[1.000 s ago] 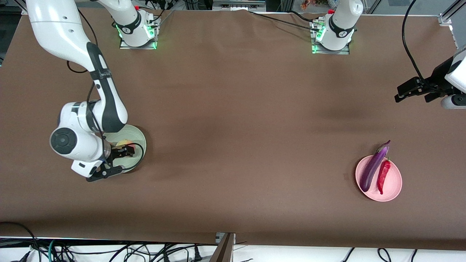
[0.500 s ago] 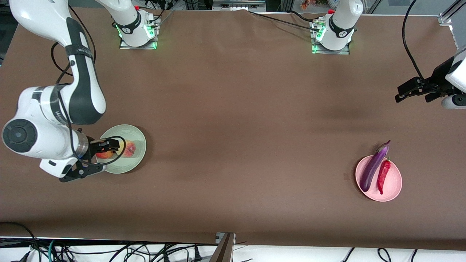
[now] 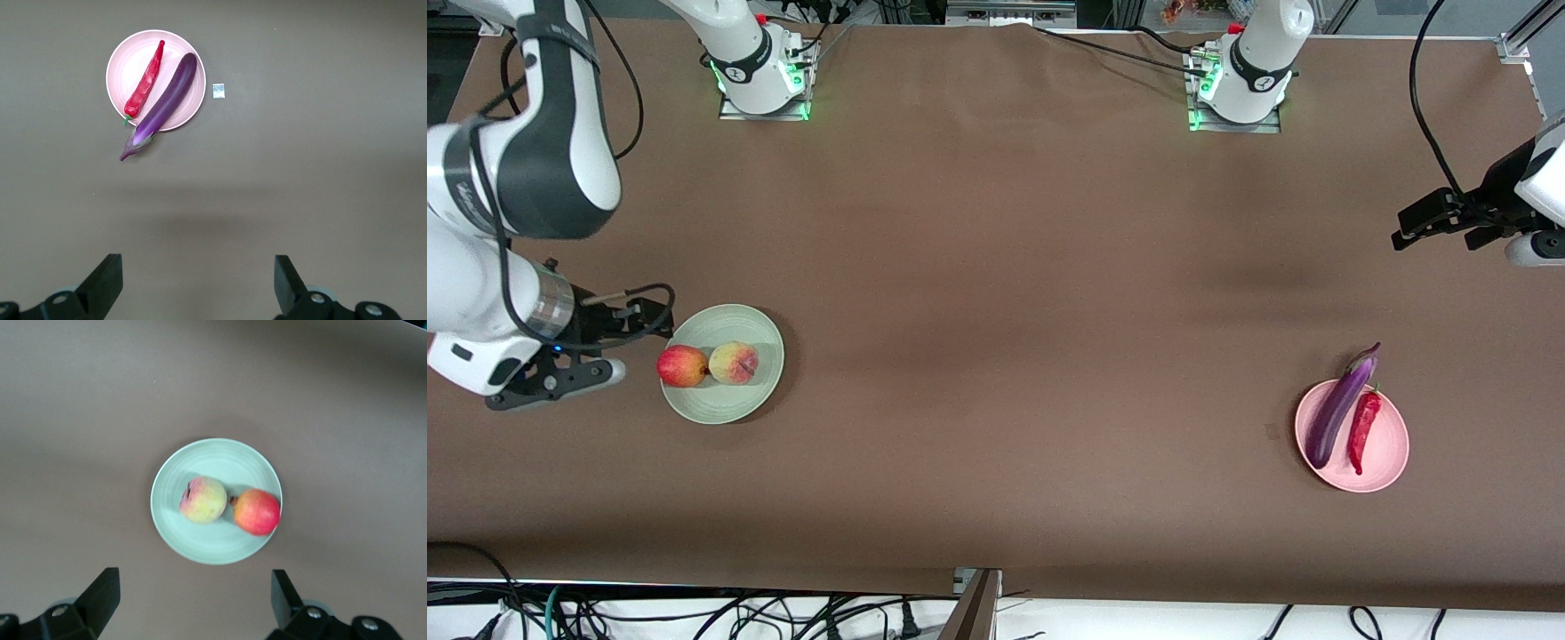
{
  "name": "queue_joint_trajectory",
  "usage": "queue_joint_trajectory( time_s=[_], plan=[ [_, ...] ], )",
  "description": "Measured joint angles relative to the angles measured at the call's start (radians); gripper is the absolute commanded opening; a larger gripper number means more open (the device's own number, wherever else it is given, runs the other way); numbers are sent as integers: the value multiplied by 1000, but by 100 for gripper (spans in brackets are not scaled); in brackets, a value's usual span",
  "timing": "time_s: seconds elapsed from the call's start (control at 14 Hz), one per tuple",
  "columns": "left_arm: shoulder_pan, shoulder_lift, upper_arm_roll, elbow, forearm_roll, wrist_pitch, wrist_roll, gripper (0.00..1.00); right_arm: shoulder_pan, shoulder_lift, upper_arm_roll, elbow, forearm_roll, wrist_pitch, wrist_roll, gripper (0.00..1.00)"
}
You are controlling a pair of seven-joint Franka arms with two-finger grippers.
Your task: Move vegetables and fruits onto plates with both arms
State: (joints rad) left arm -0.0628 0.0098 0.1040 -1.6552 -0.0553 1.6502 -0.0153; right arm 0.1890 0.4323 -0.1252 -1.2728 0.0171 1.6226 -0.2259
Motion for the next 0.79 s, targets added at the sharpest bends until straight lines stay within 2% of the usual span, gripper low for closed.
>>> queue_joint_trajectory(
  time_s=[0.43,0.79],
  plan=[
    [0,0,0,0,0,0,0,100,-49,-220,7,-137,-1,-11,-2,100],
    [0,0,0,0,0,0,0,100,-118,-310,16,-242,-11,-55,-4,100]
  ],
)
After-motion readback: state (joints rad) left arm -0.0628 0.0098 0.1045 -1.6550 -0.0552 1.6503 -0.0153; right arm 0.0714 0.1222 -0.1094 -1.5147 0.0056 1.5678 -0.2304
